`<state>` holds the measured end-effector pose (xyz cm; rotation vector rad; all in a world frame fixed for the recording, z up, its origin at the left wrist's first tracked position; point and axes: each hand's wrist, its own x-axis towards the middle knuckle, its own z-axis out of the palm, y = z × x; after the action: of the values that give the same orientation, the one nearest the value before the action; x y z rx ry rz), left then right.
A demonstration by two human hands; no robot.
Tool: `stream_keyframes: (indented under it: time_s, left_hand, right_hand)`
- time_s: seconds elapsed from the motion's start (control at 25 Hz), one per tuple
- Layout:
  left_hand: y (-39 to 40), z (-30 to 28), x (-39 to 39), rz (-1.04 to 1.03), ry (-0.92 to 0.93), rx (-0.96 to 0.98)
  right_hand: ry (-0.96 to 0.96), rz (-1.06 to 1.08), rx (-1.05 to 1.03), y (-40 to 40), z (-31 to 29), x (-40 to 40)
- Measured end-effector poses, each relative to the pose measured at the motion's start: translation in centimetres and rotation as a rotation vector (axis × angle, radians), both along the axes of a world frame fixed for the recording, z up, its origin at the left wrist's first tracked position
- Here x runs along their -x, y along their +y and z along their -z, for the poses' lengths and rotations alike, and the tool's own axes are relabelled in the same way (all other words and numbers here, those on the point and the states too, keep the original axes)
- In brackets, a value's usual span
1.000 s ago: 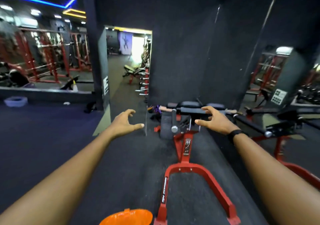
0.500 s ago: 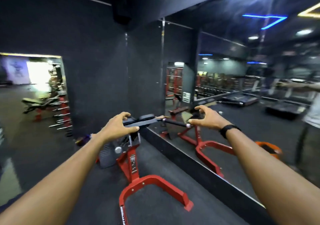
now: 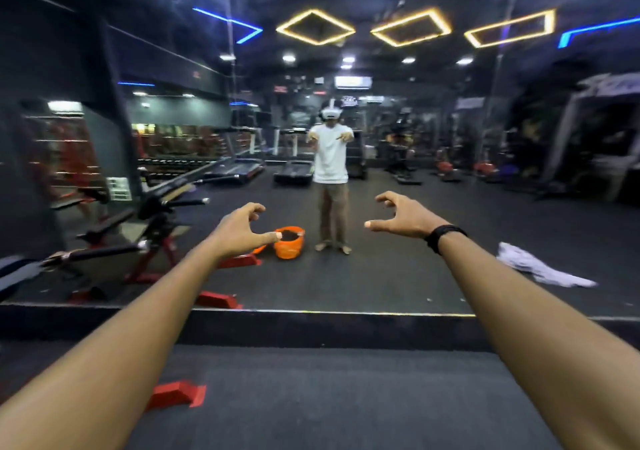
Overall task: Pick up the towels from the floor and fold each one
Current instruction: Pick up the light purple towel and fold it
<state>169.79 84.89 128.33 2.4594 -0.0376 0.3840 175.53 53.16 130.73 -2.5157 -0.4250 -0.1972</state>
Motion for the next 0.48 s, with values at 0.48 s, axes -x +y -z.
stream_keyframes:
  time_s: [0.48]
  left_hand:
    - [-34.8,1.4,0.9,0.636,0.012,-0.006]
  right_hand:
    - [0.046,0.629,-0.01,-32.7,2.2,20.9]
